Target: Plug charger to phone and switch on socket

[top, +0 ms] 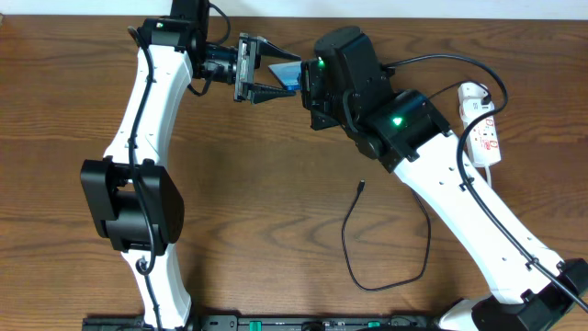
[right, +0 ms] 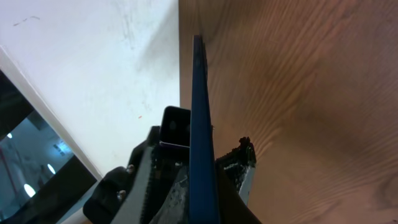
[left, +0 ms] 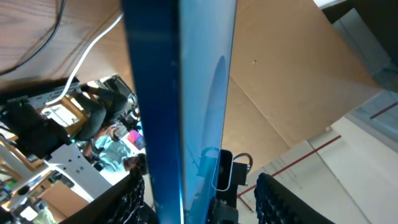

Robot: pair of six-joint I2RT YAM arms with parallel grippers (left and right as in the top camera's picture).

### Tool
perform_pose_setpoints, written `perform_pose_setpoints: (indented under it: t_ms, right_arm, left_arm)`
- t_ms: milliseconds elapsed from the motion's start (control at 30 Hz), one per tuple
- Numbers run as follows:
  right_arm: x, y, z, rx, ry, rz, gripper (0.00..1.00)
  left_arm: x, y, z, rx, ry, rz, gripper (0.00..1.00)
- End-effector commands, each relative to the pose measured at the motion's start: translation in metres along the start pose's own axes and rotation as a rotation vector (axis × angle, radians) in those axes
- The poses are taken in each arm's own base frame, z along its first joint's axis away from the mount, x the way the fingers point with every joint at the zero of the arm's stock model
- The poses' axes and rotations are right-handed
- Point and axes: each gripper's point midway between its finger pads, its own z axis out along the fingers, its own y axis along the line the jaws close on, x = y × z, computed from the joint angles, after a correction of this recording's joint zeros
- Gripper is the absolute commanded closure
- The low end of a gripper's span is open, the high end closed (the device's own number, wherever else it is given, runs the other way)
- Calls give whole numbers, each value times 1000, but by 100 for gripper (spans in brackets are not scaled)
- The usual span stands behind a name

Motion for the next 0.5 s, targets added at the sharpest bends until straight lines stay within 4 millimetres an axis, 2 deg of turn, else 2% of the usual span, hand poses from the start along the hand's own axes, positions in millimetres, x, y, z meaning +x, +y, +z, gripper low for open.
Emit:
perform_pose_setpoints:
  t_ms: [0,167,233,367,467]
  right_arm:
    - [6,17,-13,-56,19,16,99]
    - [6,17,-13,-56,19,16,99]
    - [6,18,-13,-59,21,16,99]
    - [9,20,-13,-70,29,15,99]
    - [16,20,-14,-77,42,8,99]
  left_arm:
    - [10,-6,-2,16,20,15,46]
    - [10,-6,-2,16,20,15,49]
    - [10,-6,-2,16,20,15,58]
    - [9,-6,-2,14,16,15,66]
    - [8,-5,-2,11,10,4,67]
